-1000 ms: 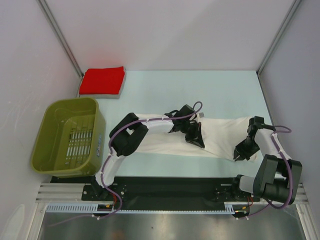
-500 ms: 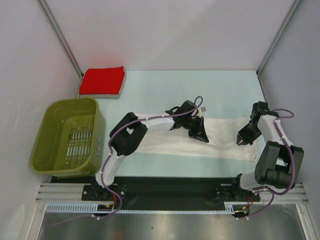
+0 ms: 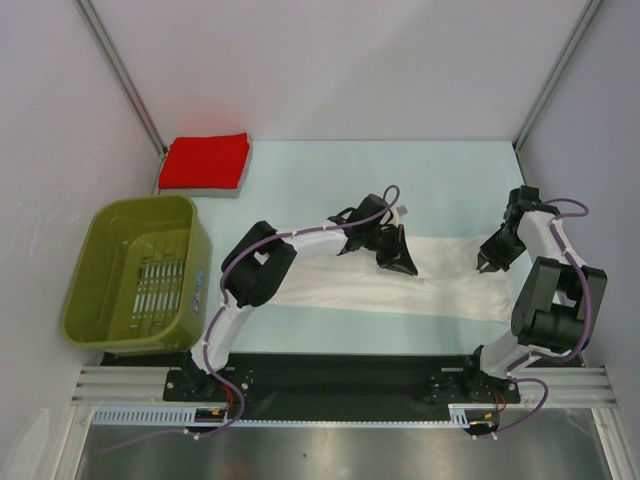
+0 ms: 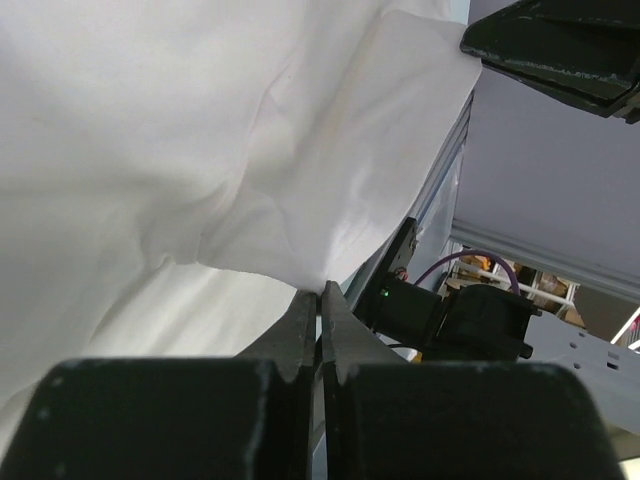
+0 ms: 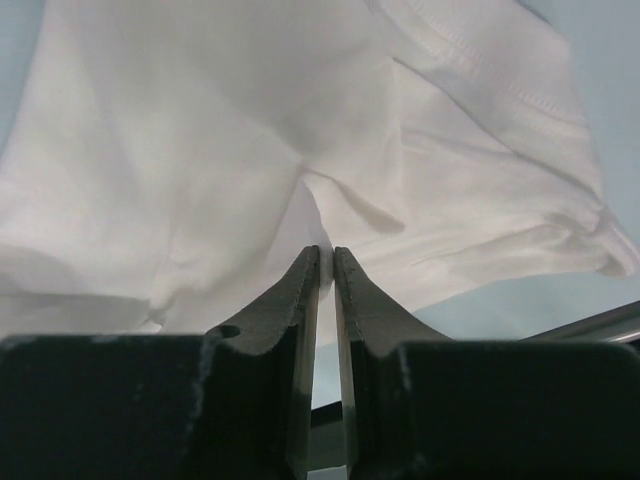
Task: Fold and stack the t-shirts
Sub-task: Fold the tshirt
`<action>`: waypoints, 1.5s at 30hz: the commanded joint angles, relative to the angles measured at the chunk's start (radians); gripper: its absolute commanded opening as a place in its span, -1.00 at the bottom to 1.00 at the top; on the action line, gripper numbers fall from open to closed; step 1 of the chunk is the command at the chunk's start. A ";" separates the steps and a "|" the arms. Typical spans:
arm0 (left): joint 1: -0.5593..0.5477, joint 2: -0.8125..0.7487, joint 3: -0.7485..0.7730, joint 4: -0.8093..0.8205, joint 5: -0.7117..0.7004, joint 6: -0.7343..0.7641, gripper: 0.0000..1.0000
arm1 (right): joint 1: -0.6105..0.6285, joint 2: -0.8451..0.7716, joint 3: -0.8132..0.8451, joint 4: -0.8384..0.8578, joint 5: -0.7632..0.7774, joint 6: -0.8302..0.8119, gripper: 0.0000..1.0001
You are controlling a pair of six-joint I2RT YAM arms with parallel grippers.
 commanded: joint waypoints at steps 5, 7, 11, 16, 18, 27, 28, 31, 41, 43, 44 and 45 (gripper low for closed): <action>0.017 0.029 0.074 0.039 0.019 -0.038 -0.98 | -0.014 0.057 0.075 0.029 -0.013 -0.022 -0.66; 0.023 0.039 0.085 0.036 0.022 -0.043 -0.97 | -0.014 0.069 0.078 0.038 -0.036 -0.023 -0.66; 0.034 0.041 0.082 0.019 0.007 -0.042 -0.93 | -0.015 0.100 0.093 0.052 -0.044 -0.026 -0.63; 0.070 0.012 0.074 -0.018 -0.058 0.007 -0.68 | -0.038 0.141 0.109 0.146 -0.068 -0.048 -0.39; 0.093 -0.002 0.076 -0.061 -0.059 0.040 -0.50 | -0.046 0.161 0.135 0.158 -0.073 -0.066 -0.32; 0.098 -0.155 -0.013 -0.159 -0.066 0.247 0.02 | -0.072 0.048 0.154 0.052 -0.033 -0.149 0.06; 0.095 -0.160 -0.013 -0.159 -0.055 0.253 0.01 | -0.071 0.010 0.132 0.054 -0.039 -0.149 0.08; 0.084 -0.163 -0.008 -0.135 0.002 0.255 -0.03 | -0.058 -0.041 0.030 0.084 -0.142 -0.135 0.07; -0.046 -0.090 0.059 0.039 0.171 0.179 -0.19 | -0.009 -0.014 -0.127 0.307 -0.435 -0.068 -0.43; -0.063 -0.042 0.094 0.042 0.181 0.164 -0.22 | -0.009 0.025 -0.121 0.325 -0.447 -0.077 -0.54; -0.070 -0.031 0.103 0.047 0.182 0.156 -0.23 | -0.011 0.036 -0.121 0.333 -0.453 -0.077 -0.59; -0.072 -0.017 0.111 0.057 0.174 0.131 -0.23 | -0.011 0.046 -0.127 0.360 -0.463 -0.079 -0.61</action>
